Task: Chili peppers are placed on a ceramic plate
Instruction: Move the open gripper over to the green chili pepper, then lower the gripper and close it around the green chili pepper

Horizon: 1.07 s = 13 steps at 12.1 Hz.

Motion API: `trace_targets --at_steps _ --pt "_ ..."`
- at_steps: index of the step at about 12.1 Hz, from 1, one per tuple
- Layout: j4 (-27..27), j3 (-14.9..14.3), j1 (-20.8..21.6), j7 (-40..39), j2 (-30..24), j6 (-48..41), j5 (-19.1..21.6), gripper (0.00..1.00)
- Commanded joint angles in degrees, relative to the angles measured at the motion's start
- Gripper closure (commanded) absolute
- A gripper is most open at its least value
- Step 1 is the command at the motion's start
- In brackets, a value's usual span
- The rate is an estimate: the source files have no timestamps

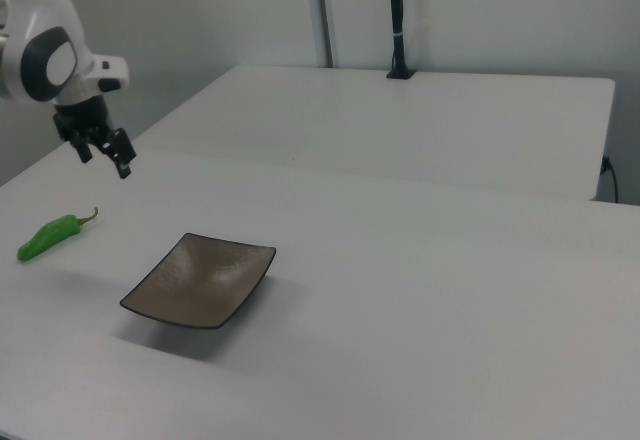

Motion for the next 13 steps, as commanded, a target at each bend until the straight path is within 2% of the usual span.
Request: trace_targets --at_steps 1,5,8,11,13 --pt "3.4 -0.3 5.6 4.4 5.3 3.5 -2.2 0.0" --pt "9.7 -0.3 11.7 11.9 12.2 3.7 -5.5 0.0" --pt "10.3 -0.3 14.9 18.5 16.0 10.4 -7.3 0.0" --pt "13.9 -0.1 15.7 24.4 20.8 13.1 -10.0 0.0" --pt "16.7 1.6 15.8 27.6 24.4 13.3 -12.0 0.0"
